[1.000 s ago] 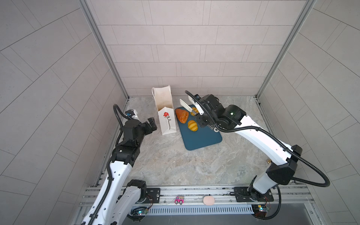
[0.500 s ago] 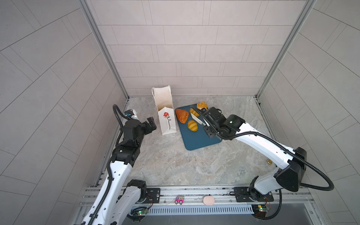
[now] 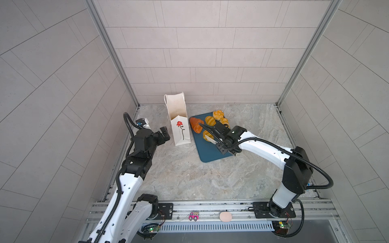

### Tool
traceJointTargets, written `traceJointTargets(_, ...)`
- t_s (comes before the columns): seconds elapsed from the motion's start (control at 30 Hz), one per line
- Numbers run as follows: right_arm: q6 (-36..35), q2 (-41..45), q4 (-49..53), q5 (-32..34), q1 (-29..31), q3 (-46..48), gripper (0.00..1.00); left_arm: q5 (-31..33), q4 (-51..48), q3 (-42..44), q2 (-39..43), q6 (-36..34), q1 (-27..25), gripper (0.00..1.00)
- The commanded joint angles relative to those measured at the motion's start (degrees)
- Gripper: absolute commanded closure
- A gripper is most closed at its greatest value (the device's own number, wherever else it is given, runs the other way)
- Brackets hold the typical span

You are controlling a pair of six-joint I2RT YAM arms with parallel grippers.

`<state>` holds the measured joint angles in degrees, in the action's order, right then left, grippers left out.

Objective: Place the fake bread into the paper bag
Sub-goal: 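Lower the tongs around a striped yellow roll and close them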

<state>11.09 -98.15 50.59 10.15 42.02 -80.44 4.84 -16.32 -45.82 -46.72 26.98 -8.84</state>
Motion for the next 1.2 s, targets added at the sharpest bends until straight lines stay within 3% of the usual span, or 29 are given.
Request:
traceJointTargets(0.0,1.99,-1.45,0.03,0.66,-0.36,-0.93,0.45,1.27,0.17,-0.15,0.27,0.13,-0.39,0.00)
traceJointTargets(1.17,5.34,-13.42,-3.48,-4.00,-3.13,-7.60,0.42,3.32,-0.82,0.81,0.66,-1.86,-0.38,0.00)
